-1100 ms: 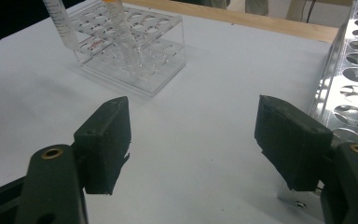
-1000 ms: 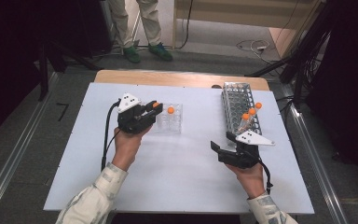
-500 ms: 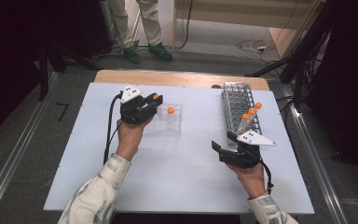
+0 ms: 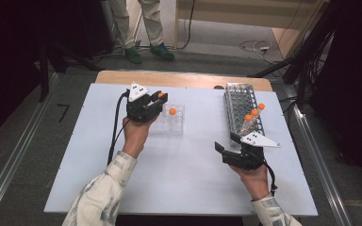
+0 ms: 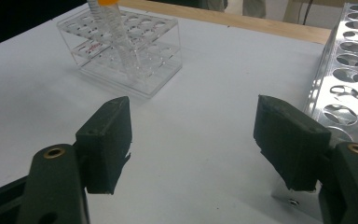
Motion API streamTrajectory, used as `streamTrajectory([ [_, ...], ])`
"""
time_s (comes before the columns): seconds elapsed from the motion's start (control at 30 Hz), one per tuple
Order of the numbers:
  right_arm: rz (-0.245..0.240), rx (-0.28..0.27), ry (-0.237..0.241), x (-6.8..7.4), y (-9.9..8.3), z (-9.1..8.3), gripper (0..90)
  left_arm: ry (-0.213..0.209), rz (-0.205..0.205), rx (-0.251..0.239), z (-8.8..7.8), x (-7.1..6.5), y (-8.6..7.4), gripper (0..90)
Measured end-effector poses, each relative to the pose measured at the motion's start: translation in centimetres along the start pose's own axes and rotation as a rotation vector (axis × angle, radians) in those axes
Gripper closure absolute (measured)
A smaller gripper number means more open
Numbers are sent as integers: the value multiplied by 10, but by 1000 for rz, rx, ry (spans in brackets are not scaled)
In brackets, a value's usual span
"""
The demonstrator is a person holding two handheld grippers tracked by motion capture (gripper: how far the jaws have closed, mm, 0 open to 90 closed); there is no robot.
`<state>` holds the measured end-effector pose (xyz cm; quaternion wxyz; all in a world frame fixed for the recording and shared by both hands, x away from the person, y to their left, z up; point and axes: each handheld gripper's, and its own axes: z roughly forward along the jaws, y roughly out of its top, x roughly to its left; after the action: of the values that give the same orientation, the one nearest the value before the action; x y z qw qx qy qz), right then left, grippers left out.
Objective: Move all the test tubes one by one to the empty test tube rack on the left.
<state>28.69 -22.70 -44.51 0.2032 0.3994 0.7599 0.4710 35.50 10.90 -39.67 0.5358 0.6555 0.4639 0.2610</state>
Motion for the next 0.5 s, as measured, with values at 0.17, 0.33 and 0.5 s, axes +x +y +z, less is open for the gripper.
streamTrajectory([
  [0.17, -1, 3, 0, 0, 0, 0, 263, 4, 13, 9, 5, -3, -3, 699],
  [0.33, 0, 0, 1, -1, 0, 0, 263, 12, 38, 28, 8, -6, -9, 698],
  [0.5, -2, 2, 1, -1, -1, 0, 264, 16, 50, 41, 11, -7, -19, 697],
])
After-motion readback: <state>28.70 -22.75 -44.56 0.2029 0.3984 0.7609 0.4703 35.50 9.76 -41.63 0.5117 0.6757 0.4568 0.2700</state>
